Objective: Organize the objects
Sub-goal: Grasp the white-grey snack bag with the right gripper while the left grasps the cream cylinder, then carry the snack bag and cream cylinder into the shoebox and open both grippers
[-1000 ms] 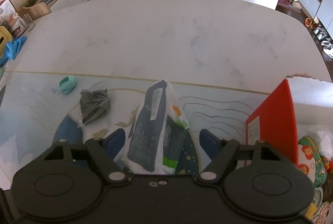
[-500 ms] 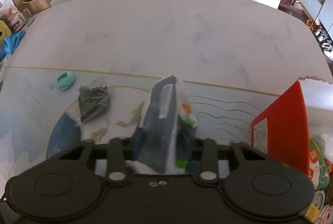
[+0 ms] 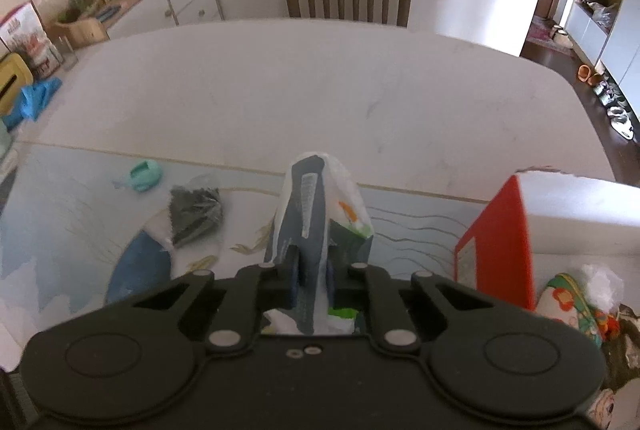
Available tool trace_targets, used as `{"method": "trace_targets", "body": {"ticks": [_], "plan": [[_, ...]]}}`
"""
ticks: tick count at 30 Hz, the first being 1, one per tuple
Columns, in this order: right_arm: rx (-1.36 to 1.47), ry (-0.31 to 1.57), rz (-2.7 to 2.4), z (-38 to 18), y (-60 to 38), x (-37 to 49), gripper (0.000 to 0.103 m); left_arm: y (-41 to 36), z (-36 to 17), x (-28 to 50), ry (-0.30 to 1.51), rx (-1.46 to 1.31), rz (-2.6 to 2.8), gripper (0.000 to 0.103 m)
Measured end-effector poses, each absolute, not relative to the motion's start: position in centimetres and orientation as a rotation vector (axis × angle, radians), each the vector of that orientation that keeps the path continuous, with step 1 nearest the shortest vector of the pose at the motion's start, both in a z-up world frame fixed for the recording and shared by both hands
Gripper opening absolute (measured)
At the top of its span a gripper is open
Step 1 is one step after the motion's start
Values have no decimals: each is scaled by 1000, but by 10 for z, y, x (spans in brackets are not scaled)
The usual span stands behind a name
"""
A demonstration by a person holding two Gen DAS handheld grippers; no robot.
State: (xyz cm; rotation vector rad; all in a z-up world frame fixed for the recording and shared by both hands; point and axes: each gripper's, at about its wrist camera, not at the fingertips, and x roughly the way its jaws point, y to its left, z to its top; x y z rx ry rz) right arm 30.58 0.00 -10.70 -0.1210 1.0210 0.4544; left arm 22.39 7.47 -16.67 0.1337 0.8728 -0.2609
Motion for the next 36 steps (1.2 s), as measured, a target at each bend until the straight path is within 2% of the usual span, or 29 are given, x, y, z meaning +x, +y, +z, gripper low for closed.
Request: {"method": "trace_targets", "body": {"ticks": [21, 36], "plan": [[16, 887, 433, -32, -83, 252, 11, 74, -86, 189, 810, 49, -235, 15], [74, 817, 326, -16, -186, 233, 11, 14, -49, 191, 764, 89, -284, 15]]}}
